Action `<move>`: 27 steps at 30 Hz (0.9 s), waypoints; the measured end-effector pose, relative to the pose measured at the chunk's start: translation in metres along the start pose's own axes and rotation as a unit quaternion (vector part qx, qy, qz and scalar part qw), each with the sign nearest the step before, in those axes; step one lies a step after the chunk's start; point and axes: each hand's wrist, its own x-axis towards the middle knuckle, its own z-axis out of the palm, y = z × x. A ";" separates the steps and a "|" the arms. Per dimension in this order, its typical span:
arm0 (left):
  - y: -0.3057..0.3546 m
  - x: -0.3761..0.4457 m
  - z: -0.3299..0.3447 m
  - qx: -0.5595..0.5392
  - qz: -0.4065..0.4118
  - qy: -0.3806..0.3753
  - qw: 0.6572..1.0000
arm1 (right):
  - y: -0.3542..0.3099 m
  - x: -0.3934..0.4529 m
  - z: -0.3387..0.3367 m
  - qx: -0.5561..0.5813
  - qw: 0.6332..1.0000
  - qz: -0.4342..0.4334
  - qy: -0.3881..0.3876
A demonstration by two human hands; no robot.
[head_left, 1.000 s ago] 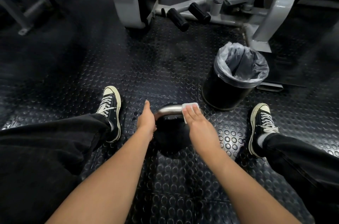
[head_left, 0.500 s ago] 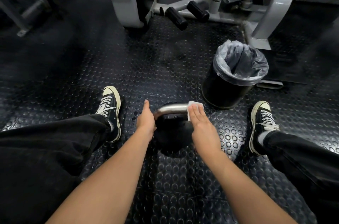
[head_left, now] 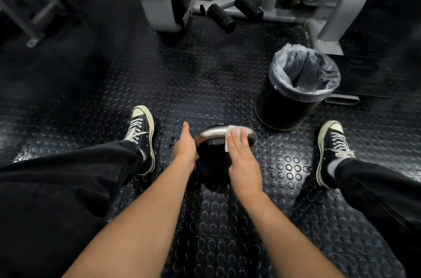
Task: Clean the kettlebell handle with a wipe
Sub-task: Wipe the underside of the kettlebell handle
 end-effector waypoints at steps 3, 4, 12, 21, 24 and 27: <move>0.002 -0.002 0.001 -0.008 0.001 -0.004 1.000 | -0.006 -0.007 0.013 0.021 1.000 0.016 0.016; 0.001 -0.002 0.000 -0.008 0.001 -0.004 1.000 | -0.005 -0.011 0.015 0.032 0.999 0.023 0.024; 0.002 -0.003 0.003 -0.006 0.012 0.004 1.000 | -0.034 -0.004 0.014 0.190 0.967 0.115 0.127; -0.002 0.007 0.000 -0.018 0.012 -0.017 1.000 | -0.077 0.040 -0.035 0.375 0.808 0.444 0.098; -0.003 0.008 0.000 -0.022 0.004 -0.021 1.000 | -0.083 0.039 -0.034 0.376 0.801 0.456 0.093; -0.001 0.003 0.000 -0.022 0.010 -0.017 1.000 | -0.072 0.039 -0.037 0.378 0.797 0.462 0.092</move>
